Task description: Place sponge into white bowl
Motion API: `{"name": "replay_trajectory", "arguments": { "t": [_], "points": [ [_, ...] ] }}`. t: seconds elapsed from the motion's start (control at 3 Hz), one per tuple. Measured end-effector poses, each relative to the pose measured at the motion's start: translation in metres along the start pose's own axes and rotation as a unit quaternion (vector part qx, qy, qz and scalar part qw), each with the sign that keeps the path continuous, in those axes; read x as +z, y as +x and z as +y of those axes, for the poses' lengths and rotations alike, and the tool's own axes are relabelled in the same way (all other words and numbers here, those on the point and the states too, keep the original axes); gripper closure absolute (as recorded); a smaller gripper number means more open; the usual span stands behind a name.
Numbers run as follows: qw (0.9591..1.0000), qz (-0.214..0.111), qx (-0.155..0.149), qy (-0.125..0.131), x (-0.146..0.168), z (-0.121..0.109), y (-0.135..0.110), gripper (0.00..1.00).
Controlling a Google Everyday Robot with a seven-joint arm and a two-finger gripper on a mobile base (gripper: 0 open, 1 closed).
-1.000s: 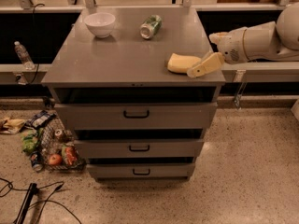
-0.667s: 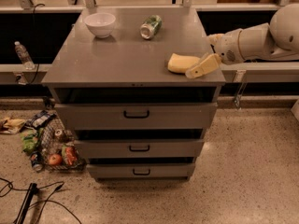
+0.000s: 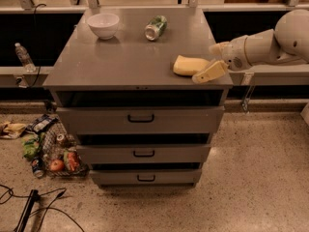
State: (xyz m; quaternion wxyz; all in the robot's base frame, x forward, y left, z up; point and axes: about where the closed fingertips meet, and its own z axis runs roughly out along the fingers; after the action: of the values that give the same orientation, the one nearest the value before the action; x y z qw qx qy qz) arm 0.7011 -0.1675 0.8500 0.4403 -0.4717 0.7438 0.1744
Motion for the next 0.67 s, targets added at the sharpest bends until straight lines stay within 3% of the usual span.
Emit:
{"name": "replay_trajectory", "arguments": {
  "t": [0.67],
  "points": [
    [0.9994,-0.005,-0.015,-0.03,0.0117,0.0067,0.0042,0.64]
  ]
}}
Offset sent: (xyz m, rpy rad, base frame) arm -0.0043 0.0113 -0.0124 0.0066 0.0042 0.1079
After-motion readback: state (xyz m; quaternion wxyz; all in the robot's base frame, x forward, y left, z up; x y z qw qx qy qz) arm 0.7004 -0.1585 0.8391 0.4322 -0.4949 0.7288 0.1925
